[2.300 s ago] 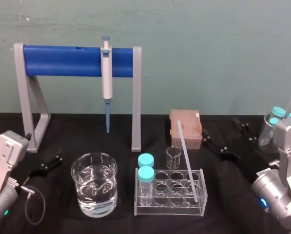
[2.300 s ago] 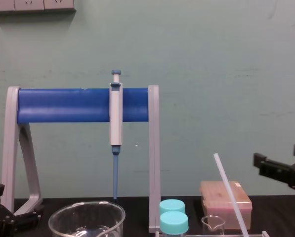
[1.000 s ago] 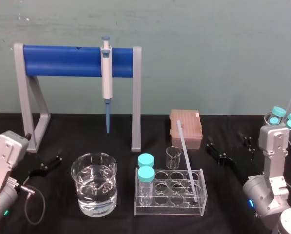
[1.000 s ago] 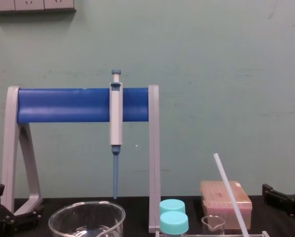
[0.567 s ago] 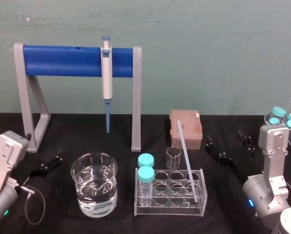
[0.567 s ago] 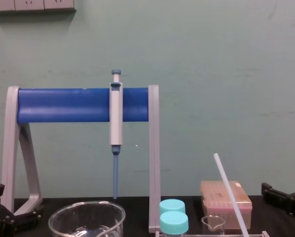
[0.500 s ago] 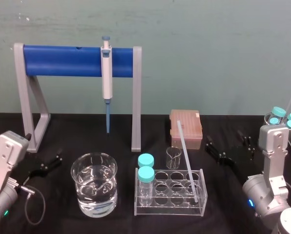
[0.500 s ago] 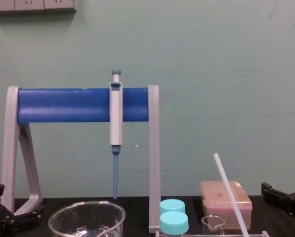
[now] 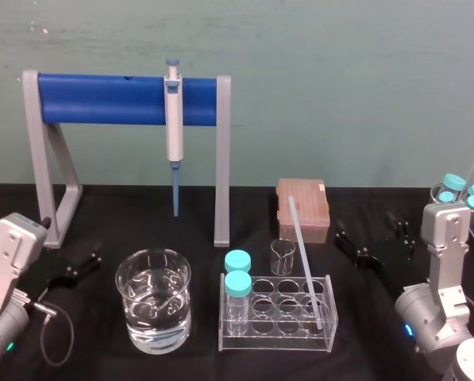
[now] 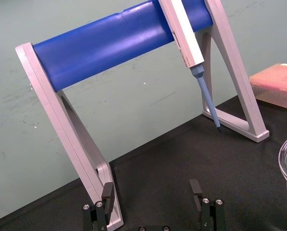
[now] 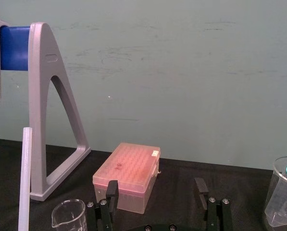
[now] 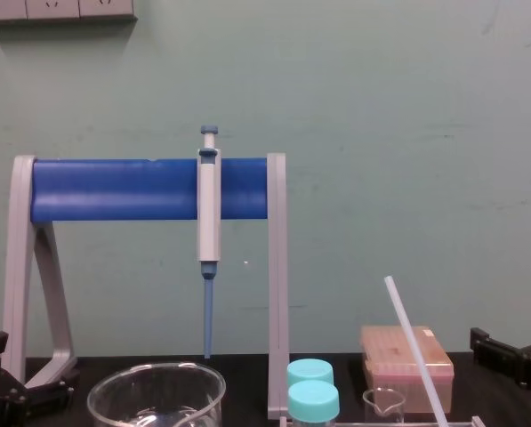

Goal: Pick up the stirring rod with one hand, then place it down.

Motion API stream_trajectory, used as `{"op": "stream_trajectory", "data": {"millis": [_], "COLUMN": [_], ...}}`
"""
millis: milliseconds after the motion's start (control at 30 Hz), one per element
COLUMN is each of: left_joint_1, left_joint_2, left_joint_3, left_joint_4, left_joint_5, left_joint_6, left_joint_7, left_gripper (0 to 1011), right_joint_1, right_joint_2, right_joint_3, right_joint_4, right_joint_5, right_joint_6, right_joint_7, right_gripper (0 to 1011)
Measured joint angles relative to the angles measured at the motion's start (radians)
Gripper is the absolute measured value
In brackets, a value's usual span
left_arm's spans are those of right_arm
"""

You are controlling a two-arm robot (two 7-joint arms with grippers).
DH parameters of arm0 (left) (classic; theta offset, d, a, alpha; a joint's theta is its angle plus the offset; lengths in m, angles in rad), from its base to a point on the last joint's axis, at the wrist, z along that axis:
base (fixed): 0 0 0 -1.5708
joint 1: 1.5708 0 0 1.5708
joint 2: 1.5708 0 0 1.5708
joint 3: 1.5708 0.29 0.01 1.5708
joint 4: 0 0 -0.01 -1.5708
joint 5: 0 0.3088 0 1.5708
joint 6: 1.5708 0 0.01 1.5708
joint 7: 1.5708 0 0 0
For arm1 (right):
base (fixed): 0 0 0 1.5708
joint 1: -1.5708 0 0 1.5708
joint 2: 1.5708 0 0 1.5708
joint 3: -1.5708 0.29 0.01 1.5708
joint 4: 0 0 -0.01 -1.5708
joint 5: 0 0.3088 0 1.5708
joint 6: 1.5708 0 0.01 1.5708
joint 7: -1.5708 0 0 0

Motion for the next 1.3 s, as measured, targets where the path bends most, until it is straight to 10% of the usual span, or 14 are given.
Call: {"op": "stream_trajectory", "data": {"millis": [1300], "left_joint_1": [0.000], "left_joint_2": [0.000], "left_joint_3": [0.000], "left_joint_4": [0.000], "left_joint_5": [0.000], "left_joint_6": [0.000], "left_joint_7": [0.000], "left_gripper": [1005], "right_joint_1": [0.000], "right_joint_2": [0.000], "right_joint_3": [0.000], "right_joint_4": [0.000], "right_joint_5": [0.000], "right_joint_6": [0.000], "right_joint_7": [0.000], "right_gripper": [1000]}}
